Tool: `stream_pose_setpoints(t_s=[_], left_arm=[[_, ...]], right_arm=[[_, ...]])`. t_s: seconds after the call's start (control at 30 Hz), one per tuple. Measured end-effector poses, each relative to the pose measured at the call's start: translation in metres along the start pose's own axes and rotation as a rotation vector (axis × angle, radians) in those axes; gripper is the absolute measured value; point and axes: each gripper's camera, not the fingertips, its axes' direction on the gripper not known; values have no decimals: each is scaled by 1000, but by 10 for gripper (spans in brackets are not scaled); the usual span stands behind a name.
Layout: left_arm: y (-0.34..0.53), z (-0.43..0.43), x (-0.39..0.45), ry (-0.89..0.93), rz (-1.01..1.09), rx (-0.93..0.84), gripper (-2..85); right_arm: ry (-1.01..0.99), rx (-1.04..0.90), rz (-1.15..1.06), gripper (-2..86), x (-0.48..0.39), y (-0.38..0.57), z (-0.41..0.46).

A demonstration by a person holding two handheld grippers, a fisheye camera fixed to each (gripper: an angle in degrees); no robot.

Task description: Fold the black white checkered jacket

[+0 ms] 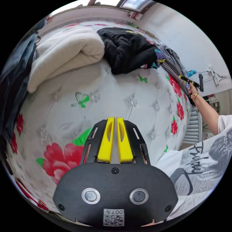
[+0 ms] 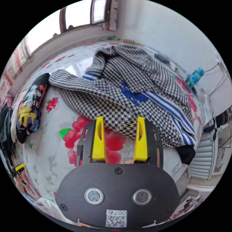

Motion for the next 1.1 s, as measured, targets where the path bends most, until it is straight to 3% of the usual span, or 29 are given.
stream_pose_setpoints(t_s=[0.07, 0.2, 0.33, 0.5, 0.6, 0.83, 1.1], left_arm=[[13, -3, 1, 16, -28, -13, -5], [25, -10, 11, 57, -18, -47, -9], [30, -30, 21, 94, 14, -36, -10], [46, -55, 19, 142, -3, -18, -10], [61, -73, 15, 180, -10, 8, -10], [99, -118, 7, 256, 18, 53, -10], [143, -179, -29, 331, -52, 173, -10]], right_arm=[[-70, -122, 95, 152, 20, -11, 43], [-44, -123, 101, 110, 3, -29, 47], [-83, -241, -95, 60, -42, -28, 38], [-100, -147, -279, 44, -87, 38, -14], [-297, -44, -236, 38, -84, 75, -79], [-999, 11, -131, 27, -97, 191, -188], [-1278, -21, -597, 20, -330, 275, -277]])
